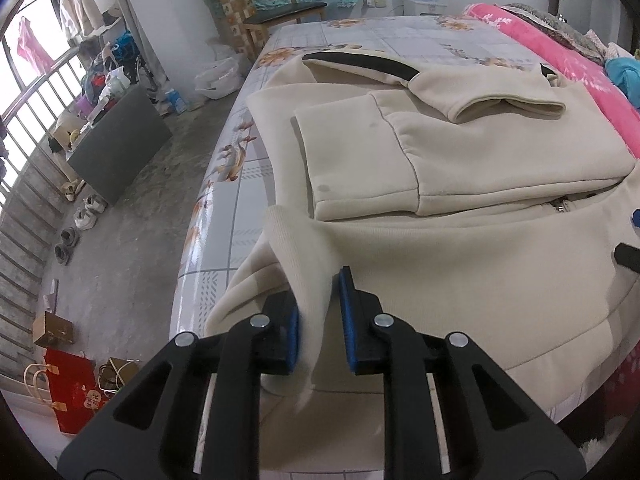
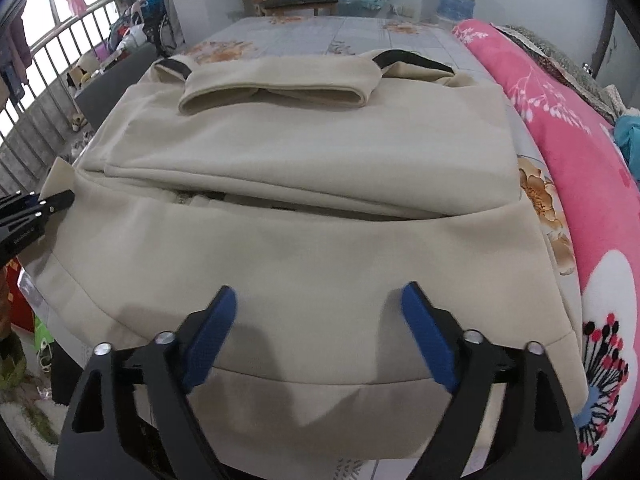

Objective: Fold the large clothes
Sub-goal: 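Grasp the side edge with the left gripper while the right gripper grasps it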

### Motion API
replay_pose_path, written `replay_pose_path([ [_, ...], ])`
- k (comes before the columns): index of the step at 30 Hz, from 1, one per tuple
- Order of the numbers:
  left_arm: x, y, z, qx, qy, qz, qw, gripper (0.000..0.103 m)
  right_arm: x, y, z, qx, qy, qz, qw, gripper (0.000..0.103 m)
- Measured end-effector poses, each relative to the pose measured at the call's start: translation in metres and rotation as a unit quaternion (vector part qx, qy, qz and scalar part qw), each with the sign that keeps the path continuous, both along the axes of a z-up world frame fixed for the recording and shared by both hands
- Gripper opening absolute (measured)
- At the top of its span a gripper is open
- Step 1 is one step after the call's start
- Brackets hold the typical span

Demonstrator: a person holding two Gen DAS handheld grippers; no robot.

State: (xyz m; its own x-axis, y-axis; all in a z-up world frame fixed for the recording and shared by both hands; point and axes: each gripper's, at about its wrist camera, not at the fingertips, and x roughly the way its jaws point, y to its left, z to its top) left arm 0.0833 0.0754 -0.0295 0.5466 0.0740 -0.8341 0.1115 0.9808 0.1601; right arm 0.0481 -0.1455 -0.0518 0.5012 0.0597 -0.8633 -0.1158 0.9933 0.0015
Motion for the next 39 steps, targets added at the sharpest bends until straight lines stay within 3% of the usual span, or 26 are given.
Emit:
replay_pose_path([
  [13, 0.0, -0.005, -0.002, 0.015, -0.003, -0.001, 0.9999, 0.017, -0.008, -0.011, 0.009, 0.021, -0.008, -0.001, 1.0, 0.088],
  [21, -0.001, -0.005, -0.002, 0.014, -0.006, -0.002, 0.9999, 0.017, -0.034, -0.069, 0.03, 0.035, -0.034, -0.07, 0.996, 0.088],
  [28, -0.002, -0.006, -0.001, 0.02, -0.007, -0.004, 0.9998, 0.017, -0.031, -0.111, 0.039, 0.05, -0.056, -0.121, 0.99, 0.077],
  [39, -0.002, -0.008, -0.002, 0.024, -0.009, -0.003, 0.9997, 0.017, 0.016, -0.126, 0.018, 0.084, -0.038, -0.123, 0.988, 0.05],
])
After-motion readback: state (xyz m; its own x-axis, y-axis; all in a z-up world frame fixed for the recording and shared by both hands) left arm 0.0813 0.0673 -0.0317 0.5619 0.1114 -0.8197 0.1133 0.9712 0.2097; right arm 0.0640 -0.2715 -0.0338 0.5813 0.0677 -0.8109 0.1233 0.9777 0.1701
